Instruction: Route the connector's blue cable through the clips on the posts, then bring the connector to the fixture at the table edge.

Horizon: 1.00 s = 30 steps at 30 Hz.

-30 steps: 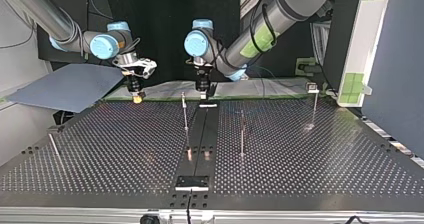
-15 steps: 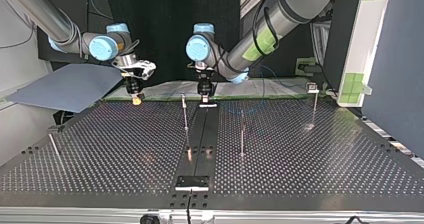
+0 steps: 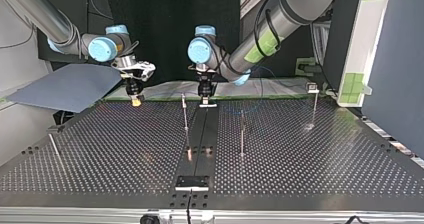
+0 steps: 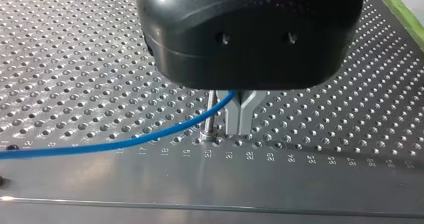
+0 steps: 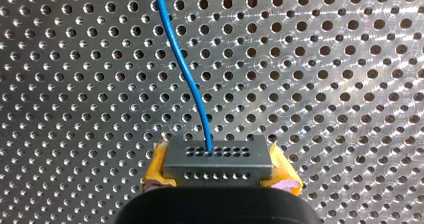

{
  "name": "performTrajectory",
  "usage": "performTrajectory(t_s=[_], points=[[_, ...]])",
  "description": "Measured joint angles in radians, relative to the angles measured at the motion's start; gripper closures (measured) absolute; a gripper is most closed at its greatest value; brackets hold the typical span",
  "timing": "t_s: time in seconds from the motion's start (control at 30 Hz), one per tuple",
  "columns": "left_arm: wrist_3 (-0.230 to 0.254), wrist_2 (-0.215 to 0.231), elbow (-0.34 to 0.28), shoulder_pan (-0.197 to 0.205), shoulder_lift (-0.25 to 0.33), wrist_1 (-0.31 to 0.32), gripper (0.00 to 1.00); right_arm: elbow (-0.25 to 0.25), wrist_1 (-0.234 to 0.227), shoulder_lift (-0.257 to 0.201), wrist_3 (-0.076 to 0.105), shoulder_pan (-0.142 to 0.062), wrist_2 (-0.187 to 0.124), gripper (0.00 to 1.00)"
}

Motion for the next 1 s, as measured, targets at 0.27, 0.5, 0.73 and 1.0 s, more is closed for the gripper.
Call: performTrajectory(t_s=[0.27, 0.5, 0.73, 1.0], points=[[-0.010, 0.021, 0.012, 0.012, -0.002, -0.006, 1.00, -0.010, 0.002, 0.002, 0.001, 0.000, -0.001, 1.00], [-0.016, 0.041, 0.019, 0.015, -0.002, -0.014, 1.00, -0.020, 0.007, 0.008, 0.000, 0.000, -0.001, 1.00], [-0.018, 0.058, 0.029, 0.004, -0.002, -0.030, 1.00, -0.031, 0.014, 0.012, -0.002, 0.009, -0.001, 1.00], [-0.025, 0.074, 0.032, 0.009, -0.003, -0.033, 1.00, -0.040, 0.019, 0.013, 0.002, 0.014, -0.001, 1.00]])
